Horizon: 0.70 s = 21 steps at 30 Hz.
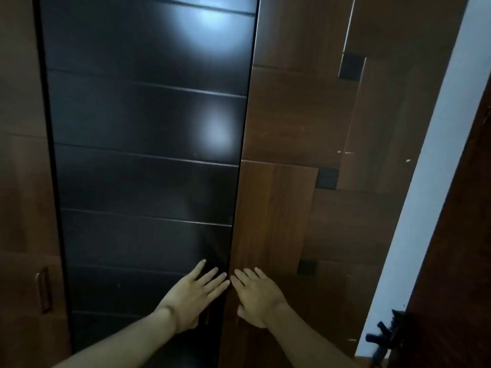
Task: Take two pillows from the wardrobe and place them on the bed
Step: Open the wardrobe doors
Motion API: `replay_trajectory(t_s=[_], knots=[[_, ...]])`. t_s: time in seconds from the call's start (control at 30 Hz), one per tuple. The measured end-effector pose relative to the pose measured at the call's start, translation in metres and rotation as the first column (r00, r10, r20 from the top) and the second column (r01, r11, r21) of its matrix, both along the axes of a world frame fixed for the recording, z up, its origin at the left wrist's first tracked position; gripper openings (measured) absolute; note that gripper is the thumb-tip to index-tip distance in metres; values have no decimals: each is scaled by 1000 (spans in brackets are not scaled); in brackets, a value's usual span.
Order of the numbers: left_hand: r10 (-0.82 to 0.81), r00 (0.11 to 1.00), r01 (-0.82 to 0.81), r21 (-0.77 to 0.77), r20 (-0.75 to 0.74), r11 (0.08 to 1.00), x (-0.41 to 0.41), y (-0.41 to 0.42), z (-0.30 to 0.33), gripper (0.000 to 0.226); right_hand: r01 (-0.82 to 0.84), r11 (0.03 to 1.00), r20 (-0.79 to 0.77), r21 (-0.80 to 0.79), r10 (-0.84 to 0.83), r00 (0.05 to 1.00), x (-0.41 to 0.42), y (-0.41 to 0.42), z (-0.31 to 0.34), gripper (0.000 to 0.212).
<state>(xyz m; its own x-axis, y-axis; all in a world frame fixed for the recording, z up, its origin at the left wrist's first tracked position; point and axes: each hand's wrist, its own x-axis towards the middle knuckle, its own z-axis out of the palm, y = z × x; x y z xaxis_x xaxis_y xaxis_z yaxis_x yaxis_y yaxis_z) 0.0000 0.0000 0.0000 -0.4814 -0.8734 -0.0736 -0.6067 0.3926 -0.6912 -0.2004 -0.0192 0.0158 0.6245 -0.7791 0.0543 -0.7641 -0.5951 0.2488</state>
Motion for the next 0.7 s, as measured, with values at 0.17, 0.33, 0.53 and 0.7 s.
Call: replay_trajectory(t_s=[0.17, 0.33, 0.53, 0.7], knots=[[-2, 988, -9, 73, 155, 997, -7, -8, -34, 96, -109, 992, -258, -69, 87, 962, 10, -13, -31, 70], [115, 980, -120, 18, 164, 993, -16, -8, -66, 91, -203, 961, -491, -187, 88, 867, 7, -19, -63, 84], [254, 951, -251, -42, 178, 967, -43, 3, -79, 86, -122, 956, -442, -267, -9, 897, 14, -11, -78, 85], [268, 945, -261, -62, 187, 963, -44, 26, -69, 93, -136, 956, -462, -261, 0, 887, 9, 9, -74, 85]])
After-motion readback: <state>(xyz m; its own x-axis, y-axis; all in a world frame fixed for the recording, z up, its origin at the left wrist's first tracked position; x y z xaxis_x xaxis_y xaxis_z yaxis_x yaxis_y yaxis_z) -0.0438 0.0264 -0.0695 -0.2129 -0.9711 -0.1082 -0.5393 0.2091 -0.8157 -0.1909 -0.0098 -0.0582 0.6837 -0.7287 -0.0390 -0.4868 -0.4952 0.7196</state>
